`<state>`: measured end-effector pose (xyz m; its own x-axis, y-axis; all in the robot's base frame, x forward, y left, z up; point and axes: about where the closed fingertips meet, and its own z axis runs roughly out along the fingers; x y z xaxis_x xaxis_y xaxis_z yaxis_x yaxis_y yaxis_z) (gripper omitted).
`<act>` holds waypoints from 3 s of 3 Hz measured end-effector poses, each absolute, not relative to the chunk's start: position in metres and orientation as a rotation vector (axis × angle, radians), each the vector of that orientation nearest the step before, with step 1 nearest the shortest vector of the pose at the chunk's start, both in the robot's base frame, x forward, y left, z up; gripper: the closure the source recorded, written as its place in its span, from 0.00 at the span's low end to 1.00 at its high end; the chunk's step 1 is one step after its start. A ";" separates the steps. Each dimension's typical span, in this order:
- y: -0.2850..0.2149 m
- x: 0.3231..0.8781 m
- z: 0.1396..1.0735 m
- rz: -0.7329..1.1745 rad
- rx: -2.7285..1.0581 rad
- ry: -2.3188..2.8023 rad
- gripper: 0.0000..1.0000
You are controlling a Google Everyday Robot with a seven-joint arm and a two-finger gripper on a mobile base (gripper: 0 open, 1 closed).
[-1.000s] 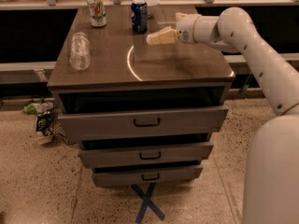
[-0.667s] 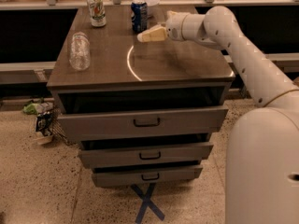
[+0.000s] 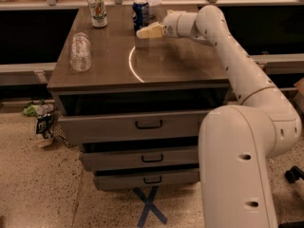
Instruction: Knock pepsi can over
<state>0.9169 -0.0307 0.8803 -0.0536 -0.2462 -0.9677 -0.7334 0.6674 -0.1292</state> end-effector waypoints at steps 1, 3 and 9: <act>-0.023 0.939 0.882 0.477 -0.778 1.616 0.00; 0.009 0.956 0.892 0.516 -0.752 1.592 0.18; -0.063 0.826 0.941 0.425 -1.279 1.511 1.00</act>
Offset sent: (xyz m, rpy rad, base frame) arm 0.0767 0.0246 0.0306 0.0826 -0.0277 -0.0555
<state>0.8260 -0.0631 0.9413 0.1354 -0.4891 -0.8617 -0.8667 0.3629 -0.3422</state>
